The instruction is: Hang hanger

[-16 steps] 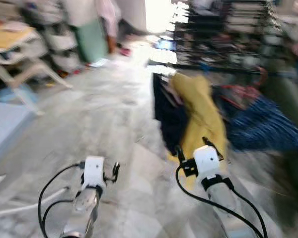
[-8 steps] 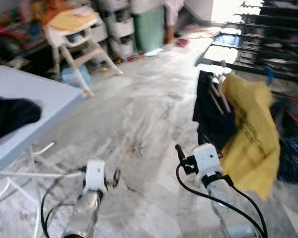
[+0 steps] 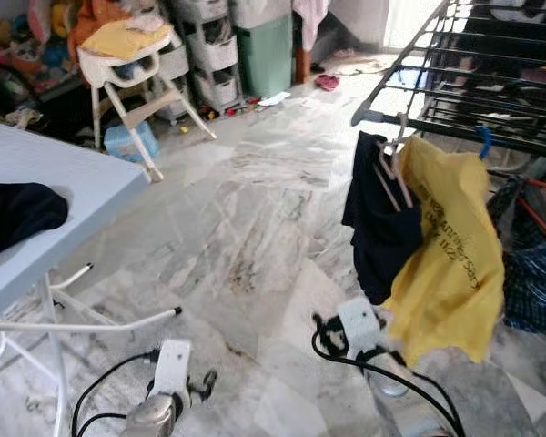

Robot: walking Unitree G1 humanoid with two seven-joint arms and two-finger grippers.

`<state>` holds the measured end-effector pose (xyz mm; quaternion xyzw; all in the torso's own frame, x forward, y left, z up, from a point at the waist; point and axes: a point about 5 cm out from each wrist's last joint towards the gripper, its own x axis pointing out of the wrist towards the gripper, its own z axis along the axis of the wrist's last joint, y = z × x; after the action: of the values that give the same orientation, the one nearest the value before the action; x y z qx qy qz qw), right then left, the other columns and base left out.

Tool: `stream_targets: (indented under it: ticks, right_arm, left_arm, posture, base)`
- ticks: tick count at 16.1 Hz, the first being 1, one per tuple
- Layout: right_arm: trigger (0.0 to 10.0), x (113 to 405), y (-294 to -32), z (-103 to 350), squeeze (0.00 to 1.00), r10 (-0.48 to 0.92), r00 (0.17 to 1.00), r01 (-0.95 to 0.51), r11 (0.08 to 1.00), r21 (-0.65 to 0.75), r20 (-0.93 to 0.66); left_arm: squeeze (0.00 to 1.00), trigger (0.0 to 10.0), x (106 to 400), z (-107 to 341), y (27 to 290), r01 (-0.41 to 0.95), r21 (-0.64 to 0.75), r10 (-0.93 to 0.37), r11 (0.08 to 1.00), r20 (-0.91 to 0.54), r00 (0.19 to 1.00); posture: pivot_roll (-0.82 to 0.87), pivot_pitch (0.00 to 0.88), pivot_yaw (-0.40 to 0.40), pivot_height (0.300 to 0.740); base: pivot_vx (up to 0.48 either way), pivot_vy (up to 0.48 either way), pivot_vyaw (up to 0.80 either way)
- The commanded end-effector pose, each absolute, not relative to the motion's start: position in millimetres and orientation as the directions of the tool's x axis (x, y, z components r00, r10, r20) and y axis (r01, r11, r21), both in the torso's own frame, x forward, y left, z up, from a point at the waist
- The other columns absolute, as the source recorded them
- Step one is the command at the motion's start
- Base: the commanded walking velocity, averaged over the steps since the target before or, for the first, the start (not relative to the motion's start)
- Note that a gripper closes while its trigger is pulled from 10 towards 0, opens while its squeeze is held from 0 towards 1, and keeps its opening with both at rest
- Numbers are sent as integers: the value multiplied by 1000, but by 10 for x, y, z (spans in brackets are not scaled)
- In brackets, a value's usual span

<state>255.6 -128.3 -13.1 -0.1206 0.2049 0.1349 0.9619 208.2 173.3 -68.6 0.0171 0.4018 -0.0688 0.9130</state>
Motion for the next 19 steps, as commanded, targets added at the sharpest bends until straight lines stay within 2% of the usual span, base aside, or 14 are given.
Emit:
stream_targets:
  ticks: [1,4,6,10,12,13,16,19]
  right_arm:
    - [10000,2499,-1284,-268,0,204,842,-309,941,-136,-500]
    - [10000,2237,-1419,-574,0,154,729,-327,934,-142,-667]
    - [10000,1927,-1665,-782,0,90,615,-400,892,-212,-784]
    - [10000,1577,-1995,-922,0,21,500,-419,881,-220,-866]
    - [10000,1554,-2014,-931,0,8,495,-383,900,-210,-869]
    - [10000,1626,-1918,-915,0,32,516,-372,909,-190,-856]
    - [10000,1755,-1698,-882,0,92,537,-407,899,-162,-839]
    - [10000,1731,-1654,-893,0,123,524,-477,863,-170,-843]
  left_arm:
    - [0,10000,1971,-759,1764,190,3,-116,982,-784,610]
    - [0,10000,1804,-856,1731,269,45,-113,962,-831,544]
    - [0,10000,1651,-930,1735,306,81,-89,948,-861,500]
    - [0,10000,1331,-1053,1760,343,105,-52,933,-906,420]
    - [0,10000,1309,-1061,1754,340,107,-48,934,-907,419]
    - [0,10000,1367,-1042,1732,344,103,-60,933,-899,433]
    - [0,10000,1416,-1032,1643,353,93,-79,931,-893,442]
    - [0,10000,1341,-1050,1723,358,97,-72,928,-899,431]
  posture:
    - [-140,0,93,740]
    - [-144,0,97,740]
    - [-129,0,90,740]
    - [-137,0,97,740]
    - [-146,0,104,740]
    - [-152,0,108,740]
    - [-160,0,113,740]
    - [-161,0,109,740]
  base:
    - [0,0,0]
    - [0,0,0]
    - [0,0,0]
    - [0,0,0]
    - [0,0,0]
    - [0,0,0]
    - [0,0,0]
    - [0,0,0]
